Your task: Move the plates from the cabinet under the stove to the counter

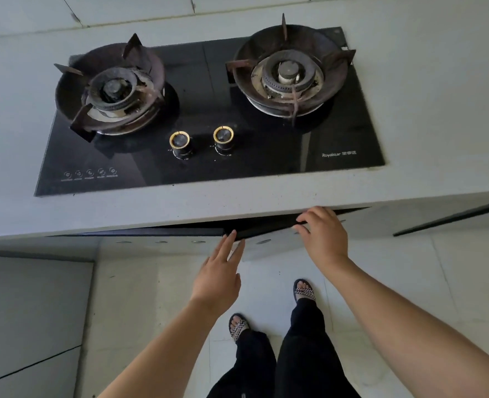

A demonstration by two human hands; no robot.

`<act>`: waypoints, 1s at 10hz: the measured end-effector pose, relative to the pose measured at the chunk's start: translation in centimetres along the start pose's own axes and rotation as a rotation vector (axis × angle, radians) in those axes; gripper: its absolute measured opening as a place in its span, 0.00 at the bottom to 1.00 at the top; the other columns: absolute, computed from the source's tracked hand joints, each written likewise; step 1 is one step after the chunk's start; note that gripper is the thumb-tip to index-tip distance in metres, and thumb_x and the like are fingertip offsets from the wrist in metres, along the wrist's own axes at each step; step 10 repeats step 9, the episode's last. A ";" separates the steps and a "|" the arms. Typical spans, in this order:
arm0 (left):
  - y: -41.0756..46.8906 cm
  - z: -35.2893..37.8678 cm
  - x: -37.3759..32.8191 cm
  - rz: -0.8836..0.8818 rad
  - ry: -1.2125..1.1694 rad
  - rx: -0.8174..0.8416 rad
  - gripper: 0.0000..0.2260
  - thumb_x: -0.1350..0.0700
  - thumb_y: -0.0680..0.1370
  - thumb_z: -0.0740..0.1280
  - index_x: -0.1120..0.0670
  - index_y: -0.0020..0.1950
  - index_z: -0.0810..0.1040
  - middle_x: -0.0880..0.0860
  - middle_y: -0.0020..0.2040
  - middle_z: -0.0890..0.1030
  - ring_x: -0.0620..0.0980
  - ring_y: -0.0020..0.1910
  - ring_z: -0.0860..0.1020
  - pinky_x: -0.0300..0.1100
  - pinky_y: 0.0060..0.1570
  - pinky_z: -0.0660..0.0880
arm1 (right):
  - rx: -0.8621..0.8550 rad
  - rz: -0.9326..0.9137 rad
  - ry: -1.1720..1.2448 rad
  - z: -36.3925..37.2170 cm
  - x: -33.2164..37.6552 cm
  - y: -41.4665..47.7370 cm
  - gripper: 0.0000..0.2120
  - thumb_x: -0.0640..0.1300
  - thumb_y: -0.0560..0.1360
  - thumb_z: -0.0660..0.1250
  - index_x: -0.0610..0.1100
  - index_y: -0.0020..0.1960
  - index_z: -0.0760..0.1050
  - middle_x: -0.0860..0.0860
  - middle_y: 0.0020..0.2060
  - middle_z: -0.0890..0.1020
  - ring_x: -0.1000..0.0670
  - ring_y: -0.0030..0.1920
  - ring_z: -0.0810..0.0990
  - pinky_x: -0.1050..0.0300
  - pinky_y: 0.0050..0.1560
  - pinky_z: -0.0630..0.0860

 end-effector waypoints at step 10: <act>-7.3 -6.6 -6.9 -0.002 0.096 -0.069 0.31 0.55 0.78 0.61 0.49 0.77 0.50 0.50 0.78 0.52 0.52 0.75 0.54 0.51 0.67 0.66 | 0.207 -0.049 0.013 -9.6 3.9 -10.3 0.24 0.53 0.75 0.64 0.44 0.67 0.66 0.49 0.64 0.72 0.48 0.63 0.69 0.51 0.58 0.71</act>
Point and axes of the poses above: each hand's wrist, its own y-axis towards the middle knuckle, its own z-axis out of the palm, x = y × z, the point moved 7 cm from there along y, towards the middle knuckle
